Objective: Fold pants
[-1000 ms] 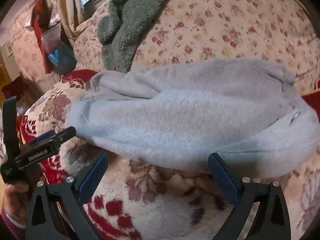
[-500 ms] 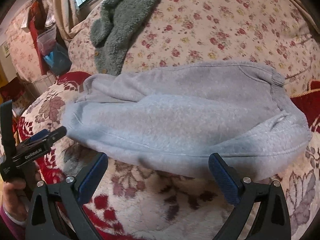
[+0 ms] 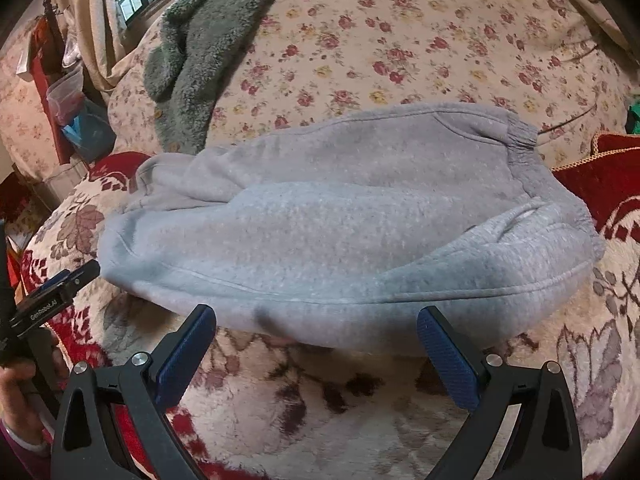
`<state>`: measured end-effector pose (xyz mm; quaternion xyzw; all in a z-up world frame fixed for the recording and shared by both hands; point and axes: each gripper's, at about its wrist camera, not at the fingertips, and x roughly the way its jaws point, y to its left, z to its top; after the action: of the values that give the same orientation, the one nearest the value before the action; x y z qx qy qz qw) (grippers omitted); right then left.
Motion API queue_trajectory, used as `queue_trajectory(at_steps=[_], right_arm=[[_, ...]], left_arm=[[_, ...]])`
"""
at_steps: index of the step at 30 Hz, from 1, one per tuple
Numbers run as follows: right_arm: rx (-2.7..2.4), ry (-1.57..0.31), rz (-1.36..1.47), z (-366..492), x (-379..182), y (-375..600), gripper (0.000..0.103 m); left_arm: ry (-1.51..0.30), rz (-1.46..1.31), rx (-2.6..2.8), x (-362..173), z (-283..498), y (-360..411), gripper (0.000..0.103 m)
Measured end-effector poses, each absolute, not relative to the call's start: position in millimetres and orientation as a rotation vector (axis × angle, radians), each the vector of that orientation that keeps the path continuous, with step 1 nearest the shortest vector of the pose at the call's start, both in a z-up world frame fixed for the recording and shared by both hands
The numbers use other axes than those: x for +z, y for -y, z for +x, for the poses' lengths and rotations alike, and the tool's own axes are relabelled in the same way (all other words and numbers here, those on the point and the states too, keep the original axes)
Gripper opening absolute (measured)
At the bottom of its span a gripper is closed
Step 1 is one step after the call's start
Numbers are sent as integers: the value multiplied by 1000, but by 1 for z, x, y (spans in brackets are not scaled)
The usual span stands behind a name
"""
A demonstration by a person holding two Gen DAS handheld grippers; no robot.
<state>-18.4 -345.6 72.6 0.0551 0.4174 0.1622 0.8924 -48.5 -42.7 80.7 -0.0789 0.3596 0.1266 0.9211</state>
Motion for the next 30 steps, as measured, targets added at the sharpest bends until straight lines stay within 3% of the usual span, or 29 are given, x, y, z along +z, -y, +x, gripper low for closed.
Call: queue_trajectory(at_steps=[17, 30], right_arm=[[201, -929, 189, -15, 54, 418, 102], [135, -1001, 654, 20, 20, 492, 103]], left_arm=[[-815, -346, 338, 40, -36, -31, 103], [-895, -420, 352, 16, 7, -52, 103]])
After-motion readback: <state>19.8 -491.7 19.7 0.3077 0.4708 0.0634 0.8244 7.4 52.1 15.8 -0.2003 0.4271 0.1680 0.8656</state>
